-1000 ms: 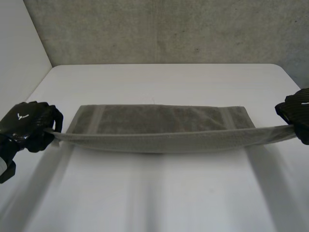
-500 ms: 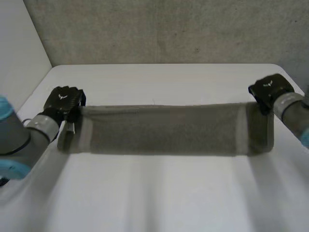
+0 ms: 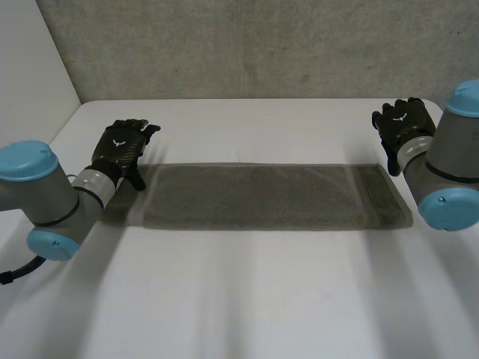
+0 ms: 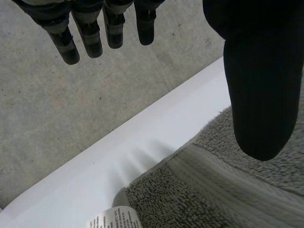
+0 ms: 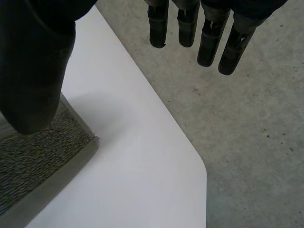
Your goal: Fold the towel.
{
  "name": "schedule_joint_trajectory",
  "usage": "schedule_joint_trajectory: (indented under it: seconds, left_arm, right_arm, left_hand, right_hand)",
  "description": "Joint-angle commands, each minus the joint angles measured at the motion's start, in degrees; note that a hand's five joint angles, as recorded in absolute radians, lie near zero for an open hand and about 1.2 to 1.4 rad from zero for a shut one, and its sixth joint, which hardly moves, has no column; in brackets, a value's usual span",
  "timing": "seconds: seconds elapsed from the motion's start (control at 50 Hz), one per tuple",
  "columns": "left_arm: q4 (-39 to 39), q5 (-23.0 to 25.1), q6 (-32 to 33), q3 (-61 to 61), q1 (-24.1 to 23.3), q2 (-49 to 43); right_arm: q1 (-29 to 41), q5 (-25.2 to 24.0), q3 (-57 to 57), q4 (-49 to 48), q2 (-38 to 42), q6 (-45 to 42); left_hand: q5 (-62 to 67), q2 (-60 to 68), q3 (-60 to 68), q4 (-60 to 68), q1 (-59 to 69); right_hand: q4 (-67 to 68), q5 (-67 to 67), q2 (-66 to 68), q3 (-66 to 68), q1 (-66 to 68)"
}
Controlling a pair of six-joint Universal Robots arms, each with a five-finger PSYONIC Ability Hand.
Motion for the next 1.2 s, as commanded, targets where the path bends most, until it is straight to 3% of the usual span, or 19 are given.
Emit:
schedule_joint_trajectory:
  seconds: [0.02,0.1,0.24,0.38,0.44,0.68,0.78,0.82,0.88,1.0,1.02,1.04,1.06,1.08,1.2]
  left_arm:
    - [-0.1,0.2,-0.5,-8.9,0.3,10.2]
    - [0.1,0.4,-0.6,-13.3,0.5,15.1]
    - [0.7,0.4,-2.7,-20.6,0.7,22.5]
    - [4.1,0.7,-14.1,-26.6,1.0,23.5]
    - [5.9,0.7,-15.7,-27.9,1.0,23.6]
    - [14.4,0.5,-15.7,-32.4,0.6,24.3]
    - [14.8,0.5,-15.7,-32.6,0.6,24.3]
    - [14.8,0.5,-15.7,-32.6,0.6,24.3]
    - [14.8,0.5,-15.7,-32.6,0.6,24.3]
    - [14.8,0.4,-15.5,-32.6,0.7,24.3]
    - [14.8,0.4,-15.5,-32.6,0.7,24.3]
    - [14.8,0.5,-15.5,-32.6,0.6,24.3]
    - [14.8,0.5,-15.5,-32.6,0.6,24.2]
    - [14.8,0.5,-15.5,-32.6,0.6,24.2]
    - [14.9,0.5,-15.5,-32.7,0.6,24.1]
  right_arm:
    - [-0.3,-0.7,11.2,-0.4,-10.6,0.4]
    - [-0.8,-2.7,18.4,-0.3,-15.4,0.4]
    - [-2.5,-5.6,25.6,0.1,-16.7,0.4]
    - [-7.2,-12.5,28.5,-0.1,-11.7,3.4]
    - [-8.8,-15.6,28.2,-0.3,-9.4,5.5]
    - [-10.5,-16.4,27.3,-4.3,-6.0,6.5]
    - [-10.7,-15.7,27.3,-7.3,-5.0,6.3]
    - [-11.3,-15.0,26.8,-7.8,-4.6,6.4]
    - [-12.1,-13.7,26.4,-7.8,-4.3,6.3]
    - [-13.1,-13.5,26.1,-7.7,-3.5,5.9]
    - [-13.5,-13.5,26.0,-7.7,-3.4,5.7]
    - [-13.6,-13.4,26.1,-7.7,-3.3,5.6]
    - [-13.6,-13.4,26.1,-7.7,-3.3,5.6]
    - [-13.7,-13.5,26.3,-7.7,-3.3,5.7]
    - [-14.2,-14.2,26.5,-7.7,-3.5,6.3]
  left_hand:
    - [-1.7,0.3,0.3,0.3,0.1]
    - [-1.7,0.3,0.3,0.3,0.1]
    - [-1.7,0.3,0.3,0.3,0.1]
    - [-1.7,0.3,0.3,0.3,0.1]
    - [-1.6,0.3,0.3,0.4,0.1]
    - [-1.6,0.3,0.3,0.4,0.1]
    - [-1.6,0.3,0.3,0.4,0.1]
    - [-1.6,0.3,0.3,0.4,0.1]
    - [-1.6,0.3,0.3,0.4,0.1]
    - [-1.6,0.3,0.3,0.4,0.1]
    - [-1.6,0.3,0.3,0.4,0.1]
    - [-1.6,0.3,0.3,0.4,0.1]
    - [-1.6,0.3,0.3,0.4,0.1]
    - [-1.6,0.3,0.3,0.4,0.1]
    - [-1.6,0.3,0.3,0.4,0.1]
  right_hand:
    - [-5.0,-3.5,-4.0,-4.3,-3.4]
    - [-5.0,-3.5,-4.0,-4.3,-3.4]
    - [-2.6,-1.1,-1.7,-1.9,-1.0]
    - [9.4,10.9,10.3,10.1,11.0]
    - [13.9,15.4,14.9,14.6,15.5]
    - [22.9,24.3,23.8,23.5,24.5]
    - [40.4,41.8,41.3,41.0,42.0]
    - [61.3,62.8,62.2,62.0,62.9]
    - [65.0,66.5,65.9,65.7,66.6]
    - [65.0,66.5,66.0,65.7,66.6]
    - [58.4,59.9,59.4,59.1,60.0]
    - [41.4,42.8,42.3,42.0,43.0]
    - [41.2,42.7,42.1,41.9,42.8]
    - [30.9,32.3,31.8,31.5,32.5]
    - [22.7,24.2,23.6,23.4,24.3]
